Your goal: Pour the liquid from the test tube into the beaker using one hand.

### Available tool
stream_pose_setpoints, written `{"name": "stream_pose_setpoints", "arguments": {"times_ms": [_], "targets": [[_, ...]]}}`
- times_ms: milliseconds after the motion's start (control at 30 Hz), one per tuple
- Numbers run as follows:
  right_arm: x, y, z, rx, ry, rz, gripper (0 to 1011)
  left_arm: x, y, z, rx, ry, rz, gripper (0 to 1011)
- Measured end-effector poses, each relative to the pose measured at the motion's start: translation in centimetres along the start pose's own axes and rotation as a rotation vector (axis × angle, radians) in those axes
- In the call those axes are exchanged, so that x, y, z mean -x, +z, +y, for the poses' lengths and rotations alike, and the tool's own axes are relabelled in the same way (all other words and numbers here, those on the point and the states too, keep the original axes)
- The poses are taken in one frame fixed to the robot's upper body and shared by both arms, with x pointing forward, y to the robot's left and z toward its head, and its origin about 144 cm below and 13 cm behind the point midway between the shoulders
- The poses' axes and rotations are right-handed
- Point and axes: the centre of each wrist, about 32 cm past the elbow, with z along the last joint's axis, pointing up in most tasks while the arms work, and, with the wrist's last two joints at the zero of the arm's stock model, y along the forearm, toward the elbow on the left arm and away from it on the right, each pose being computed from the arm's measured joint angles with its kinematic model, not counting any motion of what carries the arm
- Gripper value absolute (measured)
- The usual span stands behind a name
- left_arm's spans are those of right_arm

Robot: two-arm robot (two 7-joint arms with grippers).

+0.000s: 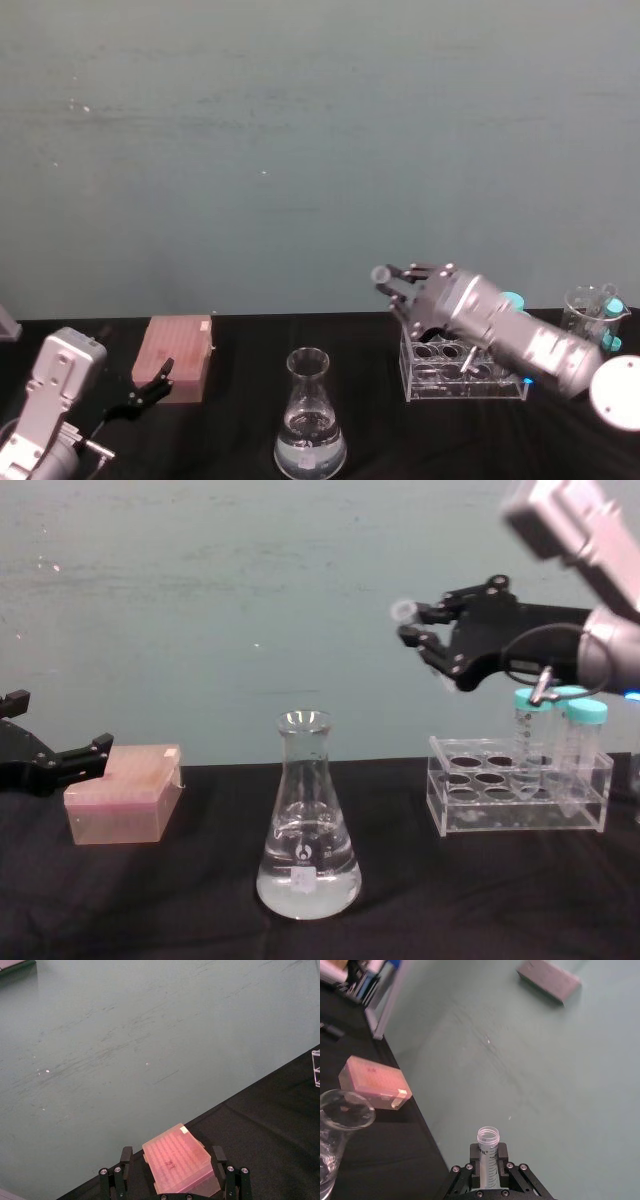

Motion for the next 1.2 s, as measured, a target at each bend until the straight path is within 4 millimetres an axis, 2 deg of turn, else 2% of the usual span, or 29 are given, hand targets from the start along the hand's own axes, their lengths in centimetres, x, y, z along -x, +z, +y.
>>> {"name": "stream_pose_setpoints", "arguments": {"times_ms": [100,167,500,800,1200], "targets": [[-0.7,-0.5,-0.5,0.018,-0.008,0.091,195,0.0,0.0,0.0,0.0,0.0,0.0,1000],[-1.5,-1.1,-1.1,0.041,-0.015,0.213,195,0.0,0.0,0.0,0.0,0.0,0.0,1000],[-2.8,-2.7,-2.2,0.085,-0.004,0.474,195,0.0,0.0,0.0,0.0,0.0,0.0,1000],[-2.8,-3.2,-2.3,0.097,0.023,0.548,195,0.0,0.0,0.0,0.0,0.0,0.0,1000],[-2.5,-3.9,-1.6,0.087,0.07,0.544,195,0.0,0.0,0.0,0.0,0.0,0.0,1000]]}}
